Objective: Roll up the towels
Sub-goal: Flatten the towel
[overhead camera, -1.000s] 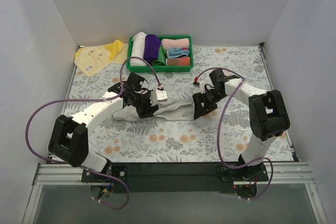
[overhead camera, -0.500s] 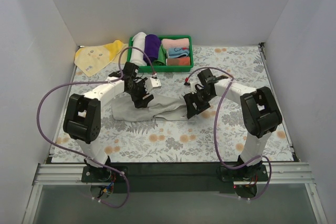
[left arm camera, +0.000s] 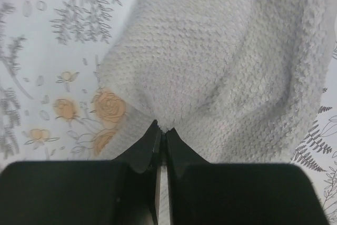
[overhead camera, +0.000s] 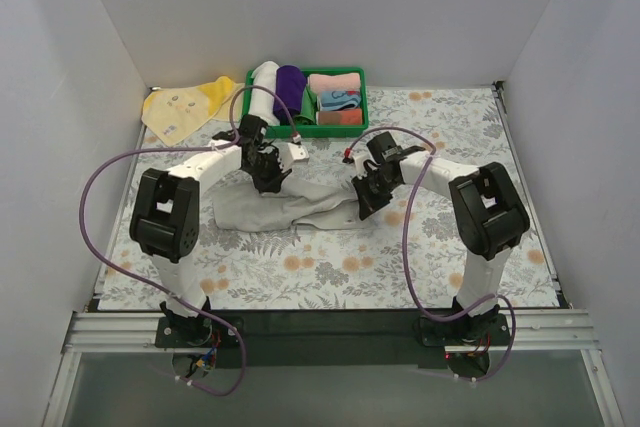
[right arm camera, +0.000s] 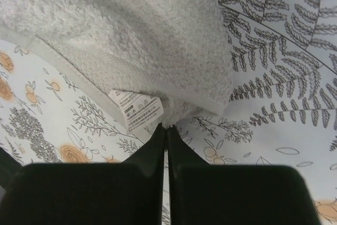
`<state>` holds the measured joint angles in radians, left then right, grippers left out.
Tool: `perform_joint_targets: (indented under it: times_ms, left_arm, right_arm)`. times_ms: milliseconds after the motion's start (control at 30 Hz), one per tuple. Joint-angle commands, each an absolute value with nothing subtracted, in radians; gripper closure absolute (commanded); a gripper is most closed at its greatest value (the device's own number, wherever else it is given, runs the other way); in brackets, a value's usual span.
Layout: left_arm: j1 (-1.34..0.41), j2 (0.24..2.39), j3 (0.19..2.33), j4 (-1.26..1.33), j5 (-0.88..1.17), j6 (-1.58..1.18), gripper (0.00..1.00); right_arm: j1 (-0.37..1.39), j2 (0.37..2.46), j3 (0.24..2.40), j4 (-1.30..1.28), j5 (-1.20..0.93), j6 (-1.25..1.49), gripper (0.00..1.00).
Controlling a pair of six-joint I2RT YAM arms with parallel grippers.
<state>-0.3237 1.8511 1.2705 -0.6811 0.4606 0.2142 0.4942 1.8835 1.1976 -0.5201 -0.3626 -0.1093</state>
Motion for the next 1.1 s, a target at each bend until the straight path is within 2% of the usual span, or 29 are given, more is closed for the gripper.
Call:
perform_joint_targets:
  times_ms: [0,167,467,600,700,767,867,933,1067]
  left_arm:
    - [-0.299,1.757,1.376,-0.736,0.518,0.189,1.00]
    - [-0.267,1.678,1.443,-0.790,0.499,0.172,1.00]
    - [-0.235,1.605,1.557,-0.782,0.439,0.092,1.00]
    - [-0.235,1.638,1.641,-0.886,0.530,0.107,1.00]
    - [-0.238,1.692,1.625,-0.962,0.558,0.127,0.90]
    - [-0.238,1.701,1.548,-0.870,0.534,0.103,0.88]
    - [-0.238,1.759,1.580,-0.819,0.567,0.089,0.99]
    - [-0.238,1.834,1.635,-0.851,0.638,0.083,1.00]
    - [-0.239,1.830,1.672,-0.819,0.678,0.071,1.00]
  right_arm:
    - [0.479,1.846,1.128,-0.531,-0.203,-0.176,0.99]
    - [0.433,1.685,1.138,-0.574,-0.157,-0.250,0.99]
    - [0.365,1.527,1.218,-0.643,-0.054,-0.405,0.99]
    - [0.362,1.490,1.295,-0.699,-0.047,-0.474,0.99]
    - [0.362,1.482,1.309,-0.726,-0.051,-0.491,0.99]
    - [0.362,1.485,1.299,-0.735,-0.054,-0.491,0.99]
    - [0.364,1.480,1.282,-0.759,-0.090,-0.489,0.99]
    - [0.362,1.470,1.270,-0.773,-0.100,-0.491,0.99]
    - [0.360,1.437,1.253,-0.772,-0.048,-0.529,0.99]
